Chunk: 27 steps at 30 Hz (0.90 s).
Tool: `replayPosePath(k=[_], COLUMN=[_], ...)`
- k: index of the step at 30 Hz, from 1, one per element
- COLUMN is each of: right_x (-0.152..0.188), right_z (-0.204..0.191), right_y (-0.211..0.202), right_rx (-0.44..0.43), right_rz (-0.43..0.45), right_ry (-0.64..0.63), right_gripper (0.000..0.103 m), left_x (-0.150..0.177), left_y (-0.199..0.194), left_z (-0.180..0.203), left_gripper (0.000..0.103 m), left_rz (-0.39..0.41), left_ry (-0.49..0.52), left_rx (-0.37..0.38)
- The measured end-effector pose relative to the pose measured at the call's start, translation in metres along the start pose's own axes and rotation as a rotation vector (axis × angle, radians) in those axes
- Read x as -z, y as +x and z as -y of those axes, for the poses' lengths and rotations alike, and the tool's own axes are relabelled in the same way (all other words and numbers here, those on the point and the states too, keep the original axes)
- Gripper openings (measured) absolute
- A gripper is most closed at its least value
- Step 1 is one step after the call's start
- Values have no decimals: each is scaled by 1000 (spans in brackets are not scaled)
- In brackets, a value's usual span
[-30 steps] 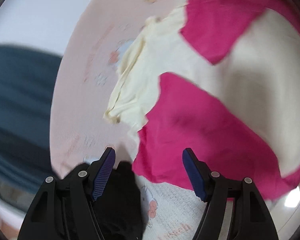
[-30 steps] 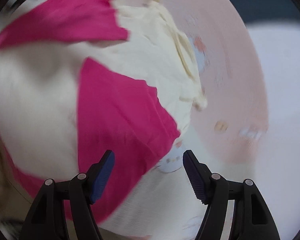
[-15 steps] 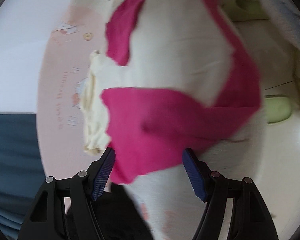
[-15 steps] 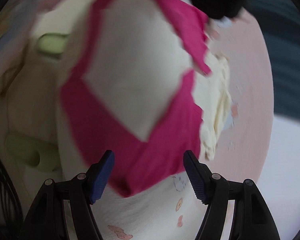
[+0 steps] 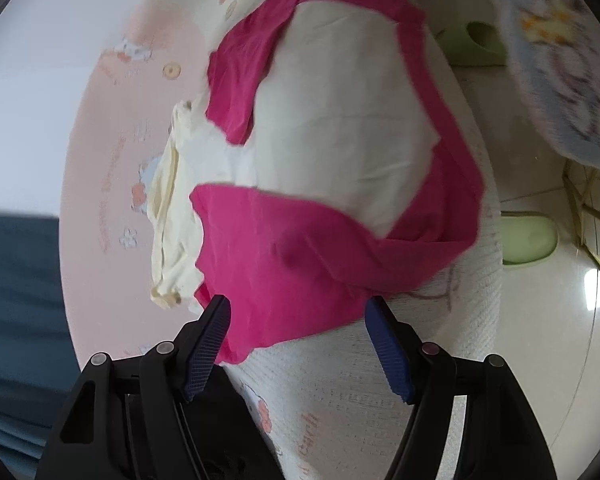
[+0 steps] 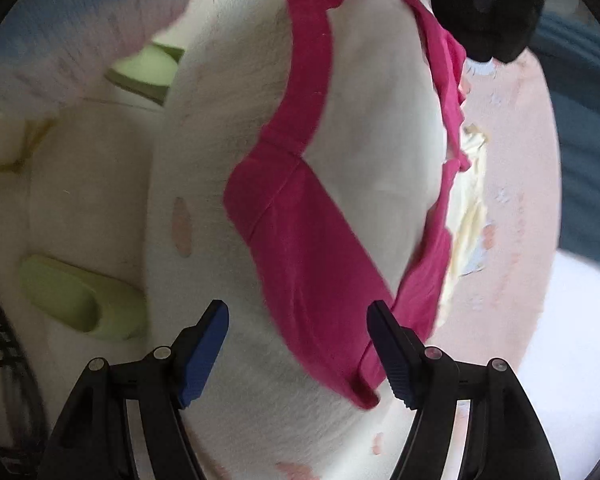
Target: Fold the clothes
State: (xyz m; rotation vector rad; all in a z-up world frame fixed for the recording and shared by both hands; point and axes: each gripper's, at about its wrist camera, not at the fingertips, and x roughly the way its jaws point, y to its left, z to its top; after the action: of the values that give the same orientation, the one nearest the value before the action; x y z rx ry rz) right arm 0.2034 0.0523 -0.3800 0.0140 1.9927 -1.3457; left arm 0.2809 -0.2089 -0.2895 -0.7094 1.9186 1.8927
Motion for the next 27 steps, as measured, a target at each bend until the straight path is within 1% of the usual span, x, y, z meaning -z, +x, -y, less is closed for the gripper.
replayPosePath(k=[1,4,5,7,8,11,14,15,16,18,20,21,23,24,25,26,27], right_x=[-2,-8,-10,-16,-17,-20,-23,-24,-25,-28,-29,-30,-32,-33,-33,-34,-34], right_z=[0,2,4,8,9,10,12,12,13,16,19,21,26,28,31,33,37], right_y=[2,4,5,8,9,15,20,21,22,23,23,23,22,22,21,22,23], right_rx=[16,90,115,137,133,122,120,124,126,125,120,111,77,65,54,42,22], right_rz=[10,50,54,49,49,50,55,58,60,59,65,72,86,89,92,96,99], right_ry=[-1,11,16,29,35,27,17,15,13,7,9,14,23,27,31,39,56], right_gripper=[71,71,71,71,71,71,71,71,71,71,70,67,57,55,54,52,49], left_x=[-1,-1,-1,-2,-2,-3,-5,-6,-8,-11,-15,-17,-21,-23,-25,-27,-27], left_y=[-3,-9,-11,-11,-10,-3,2,6,10,11,15,16,19,21,22,26,27], left_z=[5,10,11,16,21,37,51,53,54,52,50,48,43,39,35,27,19], left_gripper=[68,68,68,68,68,68,68,70,76,76,78,78,78,75,69,65,61], left_rz=[4,-7,-11,-11,-6,6,43,43,43,52,44,39,28,22,16,-6,-21], left_ry=[17,-7,-21,-24,-13,38,99,108,116,100,89,85,68,55,42,0,-40], left_rx=[-13,24,42,49,59,56,-17,-36,-54,-41,-30,-11,39,71,103,171,219])
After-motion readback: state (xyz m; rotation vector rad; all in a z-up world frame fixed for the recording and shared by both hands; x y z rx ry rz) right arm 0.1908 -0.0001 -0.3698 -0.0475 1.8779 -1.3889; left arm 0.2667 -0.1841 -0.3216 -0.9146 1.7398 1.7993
